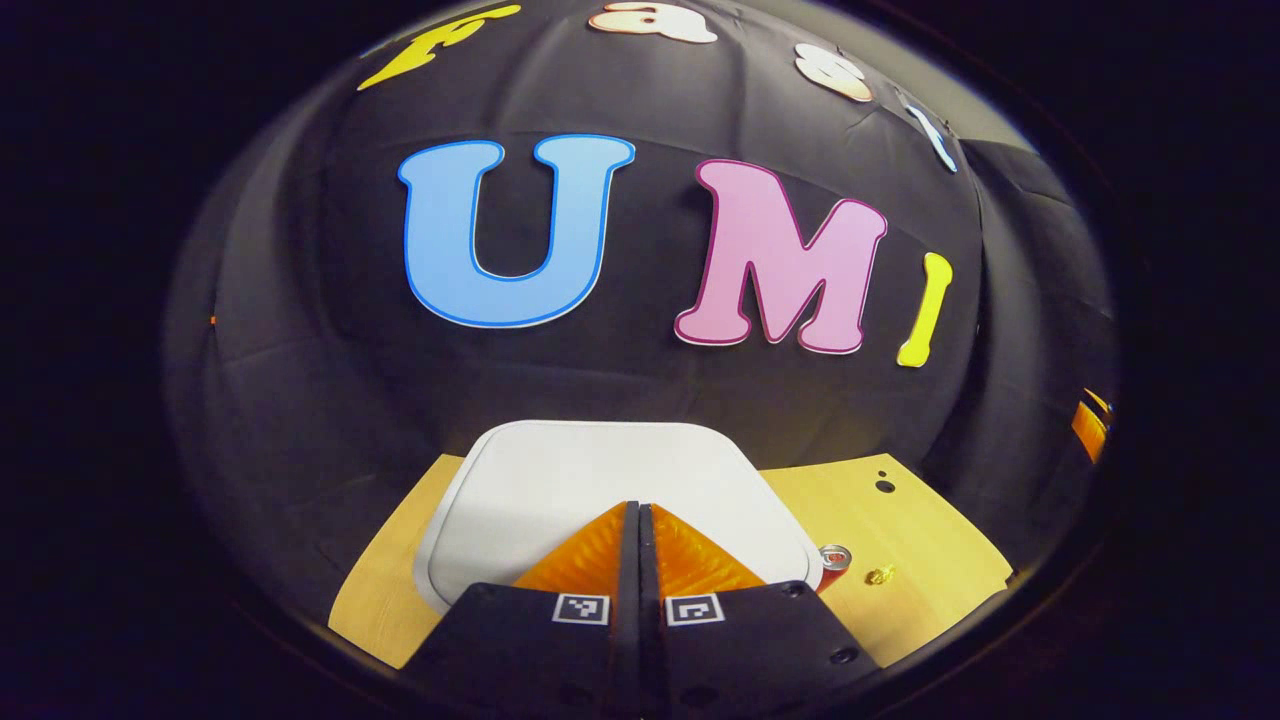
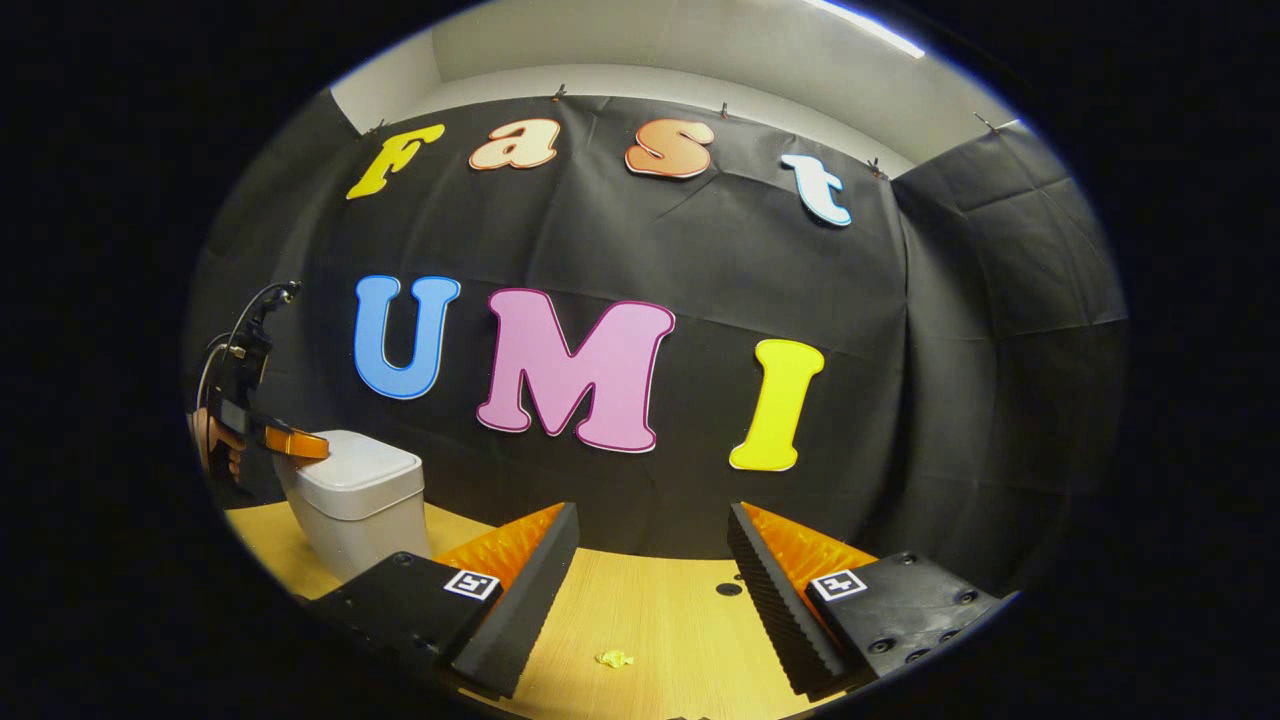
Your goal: Press the lid of the desktop garbage bin to open it, pick up the crumpled paper on the desktop and throw it into the bin, then pick up the pop can on the desktop and drop it into the bin, and finally close the garbage bin lid.
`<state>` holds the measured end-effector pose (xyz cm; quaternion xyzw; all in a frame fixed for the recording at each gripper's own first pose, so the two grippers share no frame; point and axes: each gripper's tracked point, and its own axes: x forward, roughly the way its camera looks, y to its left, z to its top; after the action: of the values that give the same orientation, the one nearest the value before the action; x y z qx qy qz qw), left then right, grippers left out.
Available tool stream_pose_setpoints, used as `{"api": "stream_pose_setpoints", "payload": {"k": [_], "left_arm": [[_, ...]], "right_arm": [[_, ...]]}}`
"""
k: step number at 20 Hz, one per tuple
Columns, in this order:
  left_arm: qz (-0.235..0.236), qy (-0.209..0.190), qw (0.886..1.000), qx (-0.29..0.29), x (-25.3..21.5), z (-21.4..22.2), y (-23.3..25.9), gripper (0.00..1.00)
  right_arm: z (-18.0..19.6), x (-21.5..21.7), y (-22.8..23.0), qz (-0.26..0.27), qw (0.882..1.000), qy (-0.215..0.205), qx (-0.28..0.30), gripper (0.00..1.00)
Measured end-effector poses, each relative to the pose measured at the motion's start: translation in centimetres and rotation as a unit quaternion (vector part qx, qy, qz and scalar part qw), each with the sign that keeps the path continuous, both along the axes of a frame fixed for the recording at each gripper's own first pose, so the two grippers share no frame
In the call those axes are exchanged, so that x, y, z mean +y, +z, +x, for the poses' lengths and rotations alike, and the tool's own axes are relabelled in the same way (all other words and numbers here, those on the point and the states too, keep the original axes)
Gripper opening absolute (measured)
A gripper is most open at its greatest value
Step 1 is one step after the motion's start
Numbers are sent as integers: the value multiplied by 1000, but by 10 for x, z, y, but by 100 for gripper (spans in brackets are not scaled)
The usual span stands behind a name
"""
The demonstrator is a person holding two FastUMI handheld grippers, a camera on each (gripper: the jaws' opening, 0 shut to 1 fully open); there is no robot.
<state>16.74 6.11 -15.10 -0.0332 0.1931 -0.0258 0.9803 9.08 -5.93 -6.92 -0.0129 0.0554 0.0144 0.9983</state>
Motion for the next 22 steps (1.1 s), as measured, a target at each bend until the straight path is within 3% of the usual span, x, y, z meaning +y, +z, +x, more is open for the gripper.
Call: {"api": "stream_pose_setpoints", "payload": {"k": [3,6,7,8,9,13,17,19,20,22], "left_arm": [[21,-4,1000,-9,1,-7,11,6],[29,-1,997,-69,0,-13,57,6],[34,2,996,-86,-2,-18,73,6],[36,8,994,-103,-4,-25,89,6],[34,18,993,-109,-9,-36,97,6],[6,31,989,-145,-51,-91,119,6],[-34,25,989,-139,-90,-137,113,10],[-44,6,989,-140,-104,-150,104,41],[-41,-1,989,-145,-107,-153,101,68],[-18,-1,990,-142,-103,-157,88,70]], "right_arm": [[-8,1,9,-6,1000,-9,0,96],[-19,6,16,-11,1000,-14,1,96],[-23,7,20,-8,1000,-17,2,86],[-27,9,23,-3,1000,-20,3,87],[-30,12,24,0,1000,-23,4,96],[-45,24,27,16,999,-29,20,96],[-54,30,27,-5,999,-27,23,96],[-61,36,23,-2,999,-23,32,96],[-63,38,22,2,999,-21,36,96],[-65,41,20,2,999,-21,39,96]]}}
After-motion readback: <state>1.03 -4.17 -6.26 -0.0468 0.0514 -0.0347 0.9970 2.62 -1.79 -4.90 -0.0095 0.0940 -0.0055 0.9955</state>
